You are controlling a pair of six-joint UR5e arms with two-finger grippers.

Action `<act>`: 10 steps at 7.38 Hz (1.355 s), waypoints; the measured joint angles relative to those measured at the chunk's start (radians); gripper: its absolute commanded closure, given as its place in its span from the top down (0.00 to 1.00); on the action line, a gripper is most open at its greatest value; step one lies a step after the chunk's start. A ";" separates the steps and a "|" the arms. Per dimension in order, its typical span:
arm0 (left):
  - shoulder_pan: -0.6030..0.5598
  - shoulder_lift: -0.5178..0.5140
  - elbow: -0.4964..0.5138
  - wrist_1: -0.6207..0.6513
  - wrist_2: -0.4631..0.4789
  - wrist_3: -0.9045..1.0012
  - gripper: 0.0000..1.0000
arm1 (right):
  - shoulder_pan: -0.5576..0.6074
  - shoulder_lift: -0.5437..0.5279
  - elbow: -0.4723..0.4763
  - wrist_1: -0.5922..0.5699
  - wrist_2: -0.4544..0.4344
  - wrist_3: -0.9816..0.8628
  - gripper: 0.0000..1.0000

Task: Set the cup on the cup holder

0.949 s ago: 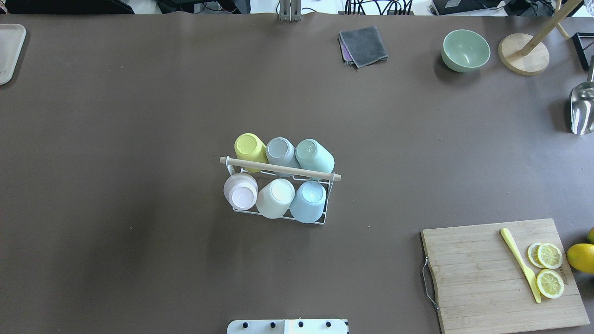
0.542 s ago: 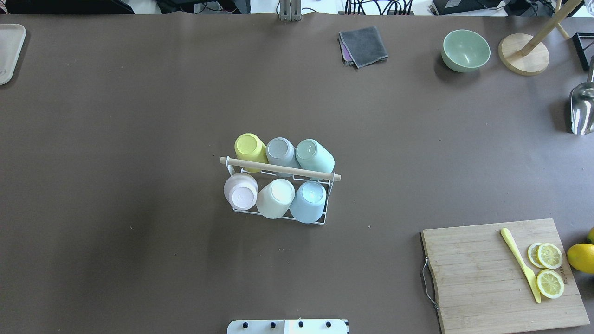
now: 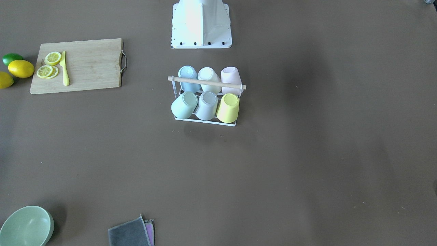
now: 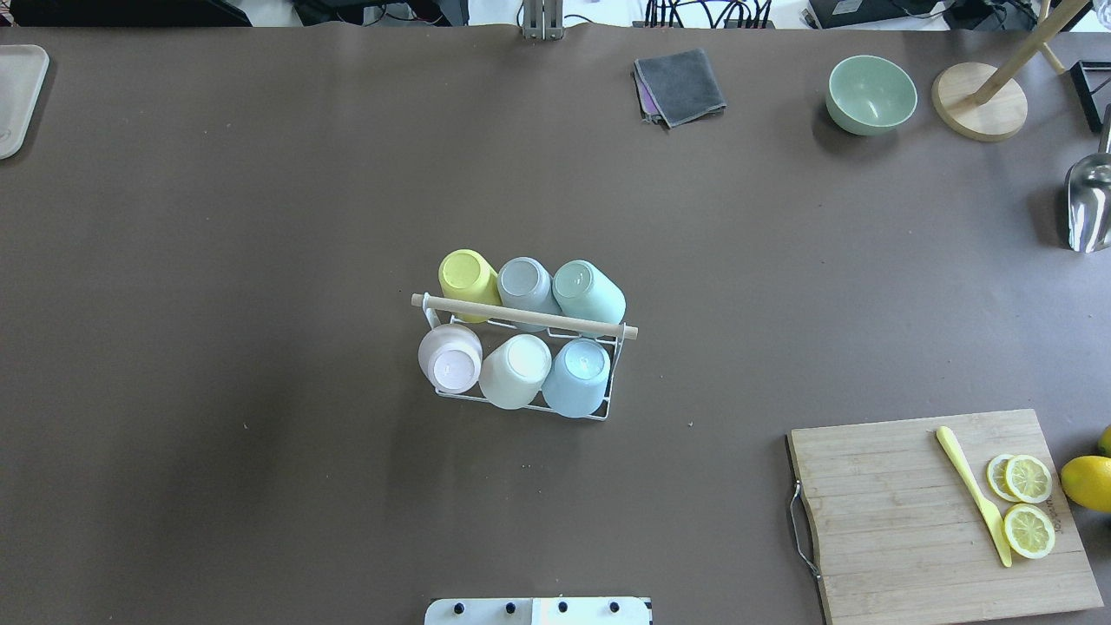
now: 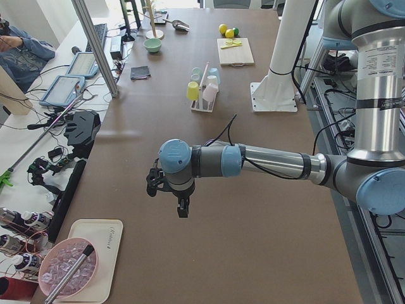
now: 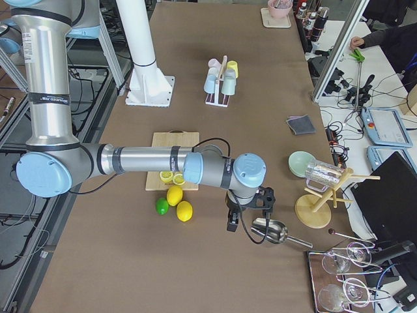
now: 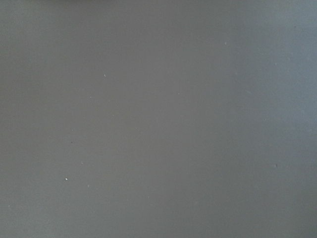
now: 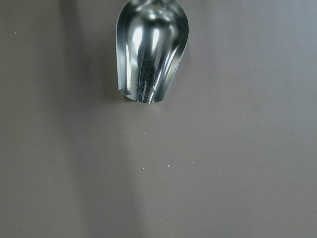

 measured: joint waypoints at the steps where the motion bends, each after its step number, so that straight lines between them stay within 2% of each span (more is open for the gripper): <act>1: 0.000 0.000 0.000 0.000 0.000 0.000 0.98 | 0.000 0.008 0.004 -0.029 0.000 0.002 1.00; 10: 0.000 -0.001 0.000 -0.001 0.000 -0.007 0.98 | 0.000 -0.005 -0.005 -0.041 0.006 0.005 1.00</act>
